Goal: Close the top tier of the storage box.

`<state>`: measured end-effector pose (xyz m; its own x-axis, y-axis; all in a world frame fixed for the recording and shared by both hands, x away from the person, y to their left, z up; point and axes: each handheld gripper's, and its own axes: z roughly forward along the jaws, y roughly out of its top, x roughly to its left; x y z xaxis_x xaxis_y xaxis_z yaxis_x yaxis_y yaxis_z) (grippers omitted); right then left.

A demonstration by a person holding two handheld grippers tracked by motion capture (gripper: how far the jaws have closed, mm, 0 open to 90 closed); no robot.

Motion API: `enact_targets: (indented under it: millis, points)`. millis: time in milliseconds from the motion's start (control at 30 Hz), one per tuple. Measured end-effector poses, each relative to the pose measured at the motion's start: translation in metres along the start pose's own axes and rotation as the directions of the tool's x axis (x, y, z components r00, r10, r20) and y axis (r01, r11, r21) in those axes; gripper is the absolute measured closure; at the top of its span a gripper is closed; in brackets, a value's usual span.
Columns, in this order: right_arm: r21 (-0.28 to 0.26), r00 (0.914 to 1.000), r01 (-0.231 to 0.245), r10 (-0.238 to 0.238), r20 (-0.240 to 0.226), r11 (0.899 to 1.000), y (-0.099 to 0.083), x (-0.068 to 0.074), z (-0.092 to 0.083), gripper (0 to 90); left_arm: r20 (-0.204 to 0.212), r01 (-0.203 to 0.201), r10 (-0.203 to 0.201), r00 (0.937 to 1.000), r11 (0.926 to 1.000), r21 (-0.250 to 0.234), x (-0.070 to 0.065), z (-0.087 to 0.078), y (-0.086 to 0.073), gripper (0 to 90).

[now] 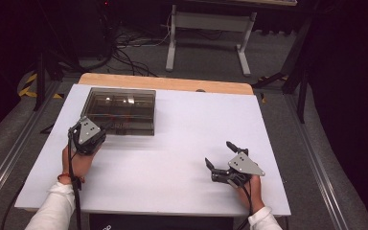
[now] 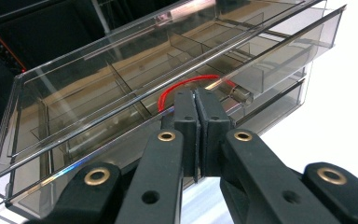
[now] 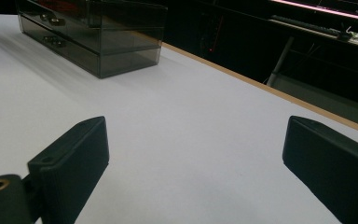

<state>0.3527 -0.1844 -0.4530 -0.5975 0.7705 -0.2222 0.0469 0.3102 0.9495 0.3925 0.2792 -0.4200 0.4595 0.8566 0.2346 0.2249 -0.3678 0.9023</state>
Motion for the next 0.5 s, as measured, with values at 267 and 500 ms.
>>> enact_targets:
  millis: [267,500]
  points:
    - [0.002,1.0000,-0.003,0.003,0.000,1.000,-0.0001,-0.0002,0.0003,7.8,-0.003,0.005,-0.005,1.0000,1.0000,0.001,0.0011,0.0027,0.0005,88.1]
    - [0.001,1.0000,-0.004,0.004,0.002,1.000,-0.0003,-0.0003,0.0003,7.8,-0.007,0.008,-0.008,0.9999,1.0000,0.002,0.0024,0.0057,0.0004,88.4]
